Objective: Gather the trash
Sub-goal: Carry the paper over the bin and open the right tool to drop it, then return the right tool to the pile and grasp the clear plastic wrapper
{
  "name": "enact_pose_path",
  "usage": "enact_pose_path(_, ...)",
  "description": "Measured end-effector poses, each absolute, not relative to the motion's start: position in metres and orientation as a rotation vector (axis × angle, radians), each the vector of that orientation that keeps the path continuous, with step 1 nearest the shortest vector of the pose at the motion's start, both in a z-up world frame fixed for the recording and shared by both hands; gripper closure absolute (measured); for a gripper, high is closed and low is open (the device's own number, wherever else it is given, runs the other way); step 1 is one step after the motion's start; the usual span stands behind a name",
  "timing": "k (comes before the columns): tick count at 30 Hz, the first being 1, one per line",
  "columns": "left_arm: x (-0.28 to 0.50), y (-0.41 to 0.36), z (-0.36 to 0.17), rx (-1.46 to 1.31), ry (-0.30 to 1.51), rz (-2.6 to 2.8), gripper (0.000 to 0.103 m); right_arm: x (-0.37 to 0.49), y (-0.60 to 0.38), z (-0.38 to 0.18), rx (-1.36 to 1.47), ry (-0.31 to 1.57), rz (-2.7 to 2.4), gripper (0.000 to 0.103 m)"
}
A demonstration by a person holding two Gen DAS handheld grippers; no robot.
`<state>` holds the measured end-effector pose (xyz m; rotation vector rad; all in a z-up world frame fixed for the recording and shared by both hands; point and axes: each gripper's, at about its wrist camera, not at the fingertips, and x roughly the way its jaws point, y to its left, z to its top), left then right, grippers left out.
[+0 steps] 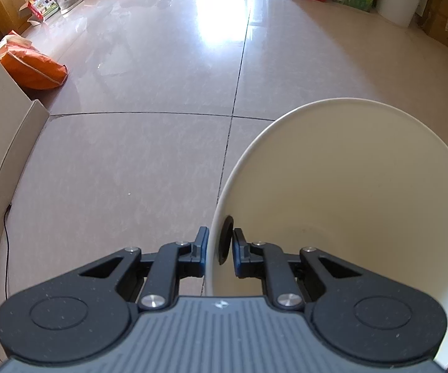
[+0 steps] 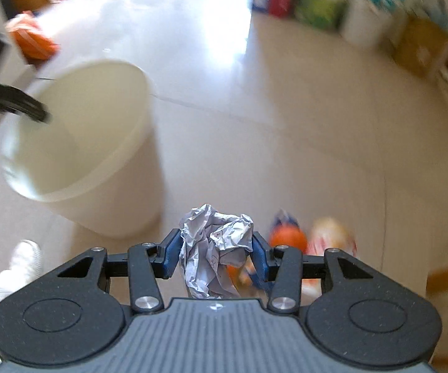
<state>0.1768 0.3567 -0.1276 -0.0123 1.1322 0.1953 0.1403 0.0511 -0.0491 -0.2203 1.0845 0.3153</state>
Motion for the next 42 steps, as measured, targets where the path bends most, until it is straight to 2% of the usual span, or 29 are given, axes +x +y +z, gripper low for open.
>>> enact_pose_path(7,0.173,0.353,-0.126,0.002,1.124,0.182,0.090,0.156,0.128,-0.005,-0.273,0.976,0.468,0.051)
enact_pose_path(14,0.173,0.355,-0.125,-0.020,1.123,0.169,0.091,0.172,0.162,-0.011,-0.284,0.963,0.536,0.051)
enact_pose_path(16,0.173,0.355,-0.124,-0.023,1.126,0.169,0.091,0.177,0.166,-0.013,-0.286,0.972,0.547,0.045)
enact_pose_path(18,0.174,0.358,-0.124,-0.032,1.128,0.168,0.091,0.175,0.168,-0.012,-0.290,0.965,0.540,0.030)
enact_pose_path(21,0.174,0.359,-0.124,-0.033,1.127,0.166,0.091,0.173,0.180,-0.009,-0.297,0.953,0.534,0.027)
enact_pose_path(34,0.174,0.360,-0.126,-0.032,1.133,0.172,0.091,0.166,0.141,-0.014,-0.197,0.939,0.440,0.017)
enact_pose_path(42,0.176,0.363,-0.125,-0.051,1.140,0.177,0.092,0.143,0.069,-0.049,-0.087,0.967,0.291,0.013)
